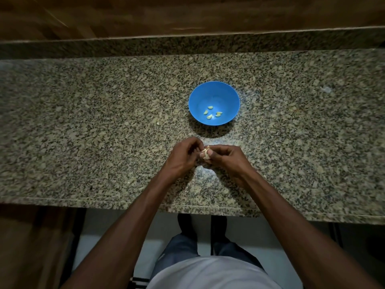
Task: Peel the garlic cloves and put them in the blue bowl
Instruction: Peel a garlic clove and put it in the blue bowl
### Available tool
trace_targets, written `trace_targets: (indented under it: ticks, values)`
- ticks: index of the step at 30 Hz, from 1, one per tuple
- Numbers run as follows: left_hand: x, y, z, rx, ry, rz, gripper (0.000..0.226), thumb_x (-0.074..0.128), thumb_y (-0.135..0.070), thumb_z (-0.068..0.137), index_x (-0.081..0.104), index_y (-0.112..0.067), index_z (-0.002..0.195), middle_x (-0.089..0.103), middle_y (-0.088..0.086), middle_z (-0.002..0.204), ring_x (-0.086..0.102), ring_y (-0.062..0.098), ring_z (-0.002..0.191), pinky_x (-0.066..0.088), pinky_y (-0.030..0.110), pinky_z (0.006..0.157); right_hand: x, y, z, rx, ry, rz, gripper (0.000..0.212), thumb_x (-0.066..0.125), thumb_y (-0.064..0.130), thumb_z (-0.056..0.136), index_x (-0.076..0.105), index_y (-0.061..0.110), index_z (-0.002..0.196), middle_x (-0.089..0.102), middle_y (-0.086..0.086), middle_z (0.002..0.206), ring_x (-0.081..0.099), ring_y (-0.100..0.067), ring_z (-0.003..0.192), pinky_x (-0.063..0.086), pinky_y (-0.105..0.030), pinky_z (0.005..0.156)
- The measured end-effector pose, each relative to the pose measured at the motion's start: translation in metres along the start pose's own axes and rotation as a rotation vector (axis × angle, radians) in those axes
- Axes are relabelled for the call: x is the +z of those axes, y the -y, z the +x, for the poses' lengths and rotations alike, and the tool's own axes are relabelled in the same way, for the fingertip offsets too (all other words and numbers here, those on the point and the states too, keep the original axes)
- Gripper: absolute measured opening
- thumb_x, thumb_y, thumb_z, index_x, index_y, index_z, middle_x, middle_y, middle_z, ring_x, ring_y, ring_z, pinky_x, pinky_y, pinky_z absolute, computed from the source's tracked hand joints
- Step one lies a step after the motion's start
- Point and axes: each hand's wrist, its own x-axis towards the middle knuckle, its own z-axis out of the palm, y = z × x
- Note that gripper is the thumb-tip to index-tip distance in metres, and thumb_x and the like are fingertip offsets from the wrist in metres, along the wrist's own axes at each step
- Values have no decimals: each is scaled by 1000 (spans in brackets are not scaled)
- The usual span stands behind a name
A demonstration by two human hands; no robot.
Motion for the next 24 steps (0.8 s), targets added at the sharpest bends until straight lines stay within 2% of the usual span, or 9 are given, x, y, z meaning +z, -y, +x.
trace_targets:
  ticks: [3,6,9,11,13,15,19,22,24]
  values:
    - [0,5,0,23,46,84,18,65,-1,94,61,-18,96,61,-6,89,53,0,77,47,21,65,3,-4,-2,36,-12,33,28,78,11,92,76,-4,116,79,-21,105,77,-33,93,65,-45,86]
    - [3,8,0,76,71,151,17,59,0,96,57,-17,97,56,-5,89,48,0,79,39,16,64,5,-5,-2,63,-36,80,27,78,10,92,76,-5,114,79,-22,104,77,-35,94,64,-45,87]
    - [12,5,-3,77,-15,90,14,54,0,99,54,-13,99,57,1,92,51,8,81,40,17,65,11,-3,3,180,-108,212,17,74,7,95,77,-3,108,78,-24,106,76,-38,101,61,-49,95]
    - [19,2,-7,-59,-150,-103,9,55,-6,103,54,-15,103,61,4,96,56,13,82,46,21,67,16,0,6,195,-142,275,13,73,5,96,77,0,107,78,-22,103,76,-36,99,60,-49,96]
    - [23,3,-12,-278,-339,-404,7,59,-15,105,56,-18,111,65,5,107,61,16,92,52,27,75,17,1,13,59,-179,88,20,75,9,96,77,1,113,79,-17,103,77,-31,95,63,-46,91]
    - [22,8,-15,-443,-470,-697,17,62,-15,104,59,-22,120,67,8,122,63,20,106,53,31,85,16,6,19,-161,-173,-352,25,77,16,95,79,7,118,80,-9,105,78,-20,94,63,-39,89]
    - [15,9,-27,-468,-472,-855,15,69,-15,101,70,-16,116,74,6,113,68,20,100,57,34,87,27,15,33,-412,-27,-874,34,68,-1,90,77,4,122,75,-16,124,71,-28,114,57,-40,99]
    - [11,3,-34,-473,-530,-960,20,73,-11,97,70,-4,116,76,14,115,76,24,100,61,29,84,31,14,33,-510,-83,-942,37,67,-1,89,76,6,124,72,-13,128,69,-26,116,54,-32,99]
    - [11,-2,-36,-452,-544,-990,25,73,-4,95,67,6,118,76,18,115,77,27,100,62,27,84,25,14,22,-447,-170,-752,29,68,10,95,79,11,121,76,-6,122,72,-15,107,58,-30,95]
